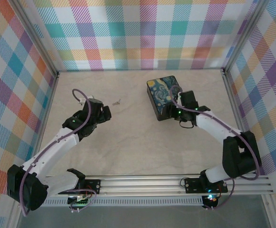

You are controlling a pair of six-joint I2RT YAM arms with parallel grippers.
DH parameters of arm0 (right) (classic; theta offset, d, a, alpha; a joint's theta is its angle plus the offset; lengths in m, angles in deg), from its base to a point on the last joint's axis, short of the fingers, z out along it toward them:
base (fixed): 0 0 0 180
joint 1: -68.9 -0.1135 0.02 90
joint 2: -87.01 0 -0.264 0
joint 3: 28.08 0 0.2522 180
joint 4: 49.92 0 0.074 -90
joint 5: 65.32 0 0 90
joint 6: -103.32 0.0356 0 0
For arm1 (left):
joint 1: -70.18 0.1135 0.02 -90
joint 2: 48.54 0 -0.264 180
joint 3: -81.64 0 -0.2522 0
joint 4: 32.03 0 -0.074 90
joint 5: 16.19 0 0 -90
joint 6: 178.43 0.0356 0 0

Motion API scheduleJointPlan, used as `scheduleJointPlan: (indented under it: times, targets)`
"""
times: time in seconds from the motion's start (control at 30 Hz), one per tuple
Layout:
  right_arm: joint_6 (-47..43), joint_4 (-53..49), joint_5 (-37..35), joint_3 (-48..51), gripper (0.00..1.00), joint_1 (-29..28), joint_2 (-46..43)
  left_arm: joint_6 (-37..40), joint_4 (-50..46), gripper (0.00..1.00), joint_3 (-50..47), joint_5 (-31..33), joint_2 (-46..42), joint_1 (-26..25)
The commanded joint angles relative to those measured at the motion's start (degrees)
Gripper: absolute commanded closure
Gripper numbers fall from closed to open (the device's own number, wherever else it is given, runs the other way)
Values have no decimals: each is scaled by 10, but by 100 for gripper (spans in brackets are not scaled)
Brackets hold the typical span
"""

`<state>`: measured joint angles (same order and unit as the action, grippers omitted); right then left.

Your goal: Unlock a padlock with a key

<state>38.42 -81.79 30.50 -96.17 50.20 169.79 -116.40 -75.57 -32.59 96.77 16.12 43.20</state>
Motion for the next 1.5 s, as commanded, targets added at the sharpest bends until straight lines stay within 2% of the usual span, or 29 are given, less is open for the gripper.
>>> scheduleJointPlan:
  times: [0.0,0.23,0.5,0.6,0.7,0.83,0.97,1.07,1.27,1.37,1.47]
  targets:
    - [-57,-67,-57,-50,21,20,-28,-13,-3,0,11,-10,11,-24]
    - [-139,-78,-57,-126,21,93,66,-29,-10,1,20,-28,16,-59]
    - [-165,-69,-37,-190,21,108,168,-35,-36,1,44,-31,19,-97]
    - [-171,-66,-20,-192,25,108,183,-36,-43,0,50,-34,16,-100]
    - [-156,-58,1,-178,34,108,183,-37,-40,0,52,-34,12,-101]
    - [-93,-38,33,-131,44,108,162,-34,-41,0,60,-33,20,-101]
    - [-43,1,79,-49,47,107,104,-20,-40,1,73,-43,44,-111]
    - [-17,40,118,10,47,94,54,-14,-37,1,88,-46,76,-122]
    - [17,28,122,53,48,39,-22,-27,9,0,126,-89,162,-132]
    - [46,38,133,79,43,-5,-69,-35,24,0,160,-115,212,-137]
    - [49,47,165,78,38,-21,-83,-51,40,0,190,-141,261,-138]
